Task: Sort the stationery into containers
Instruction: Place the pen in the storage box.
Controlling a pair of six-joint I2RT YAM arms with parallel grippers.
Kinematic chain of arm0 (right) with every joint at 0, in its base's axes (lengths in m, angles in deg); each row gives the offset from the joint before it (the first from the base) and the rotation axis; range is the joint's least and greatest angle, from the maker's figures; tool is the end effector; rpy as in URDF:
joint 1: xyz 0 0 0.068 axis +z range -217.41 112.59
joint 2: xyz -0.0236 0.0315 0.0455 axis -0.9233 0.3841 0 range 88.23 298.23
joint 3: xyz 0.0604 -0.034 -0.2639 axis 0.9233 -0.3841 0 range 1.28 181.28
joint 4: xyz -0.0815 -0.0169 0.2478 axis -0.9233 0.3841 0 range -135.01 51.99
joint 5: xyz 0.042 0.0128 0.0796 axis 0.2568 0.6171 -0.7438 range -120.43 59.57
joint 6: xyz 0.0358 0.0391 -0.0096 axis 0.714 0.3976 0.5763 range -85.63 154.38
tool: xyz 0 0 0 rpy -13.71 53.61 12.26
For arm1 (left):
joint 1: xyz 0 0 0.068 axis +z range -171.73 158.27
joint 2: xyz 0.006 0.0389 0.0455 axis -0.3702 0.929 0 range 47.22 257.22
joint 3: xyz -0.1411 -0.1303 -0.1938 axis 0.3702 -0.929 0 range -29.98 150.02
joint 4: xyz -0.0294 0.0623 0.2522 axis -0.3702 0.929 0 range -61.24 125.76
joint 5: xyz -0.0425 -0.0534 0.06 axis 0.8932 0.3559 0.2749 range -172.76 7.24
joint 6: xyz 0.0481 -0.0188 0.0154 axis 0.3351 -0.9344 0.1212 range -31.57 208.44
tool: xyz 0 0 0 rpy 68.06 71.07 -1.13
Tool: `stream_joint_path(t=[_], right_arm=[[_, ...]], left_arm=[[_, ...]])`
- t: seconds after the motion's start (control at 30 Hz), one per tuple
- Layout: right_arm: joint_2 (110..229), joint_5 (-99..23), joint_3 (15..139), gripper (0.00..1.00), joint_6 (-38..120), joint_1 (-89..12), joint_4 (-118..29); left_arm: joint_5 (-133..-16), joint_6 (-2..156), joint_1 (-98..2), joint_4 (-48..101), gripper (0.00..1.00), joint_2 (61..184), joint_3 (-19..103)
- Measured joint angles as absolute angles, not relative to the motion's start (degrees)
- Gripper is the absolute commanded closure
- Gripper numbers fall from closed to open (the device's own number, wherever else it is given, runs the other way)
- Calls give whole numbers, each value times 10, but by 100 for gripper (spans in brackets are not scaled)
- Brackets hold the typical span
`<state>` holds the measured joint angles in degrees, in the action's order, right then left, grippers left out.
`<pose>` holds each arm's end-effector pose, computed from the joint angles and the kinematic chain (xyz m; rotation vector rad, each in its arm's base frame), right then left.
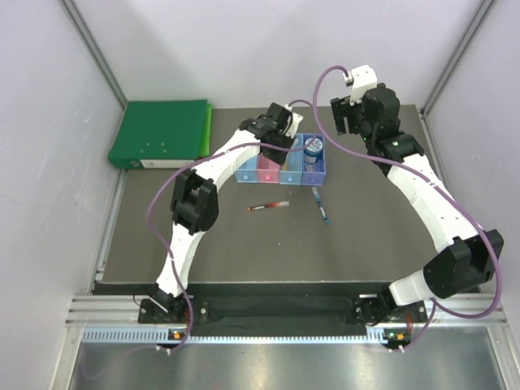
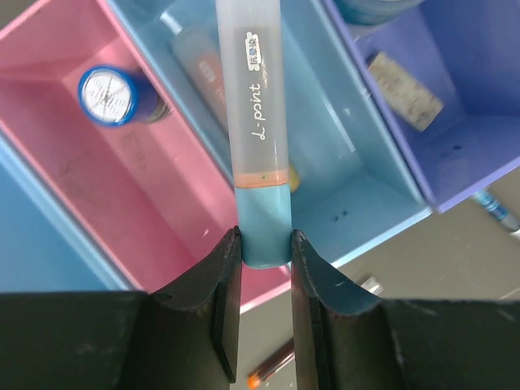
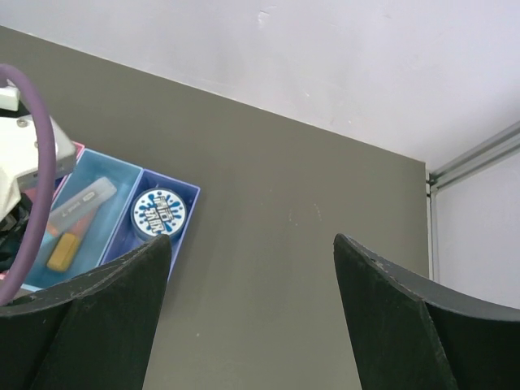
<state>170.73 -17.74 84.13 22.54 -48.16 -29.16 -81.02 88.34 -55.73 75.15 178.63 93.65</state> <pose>0.3188 0.1030 0.4078 -0.3413 1.8039 -0.1130 0.4218 -0.2859 0.2490 0.7522 2.4245 -0.2774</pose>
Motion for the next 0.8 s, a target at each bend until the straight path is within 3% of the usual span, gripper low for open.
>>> stream_joint_path(t=[0.7,0.8], right_arm=[[1705,-177,838,19,224,-488,-295],[1705,-178,838,19,225,-488,-295]], left_arm=[[-776,862,-562,701,100,1825,949],[-776,862,-562,699,91,1827,948]])
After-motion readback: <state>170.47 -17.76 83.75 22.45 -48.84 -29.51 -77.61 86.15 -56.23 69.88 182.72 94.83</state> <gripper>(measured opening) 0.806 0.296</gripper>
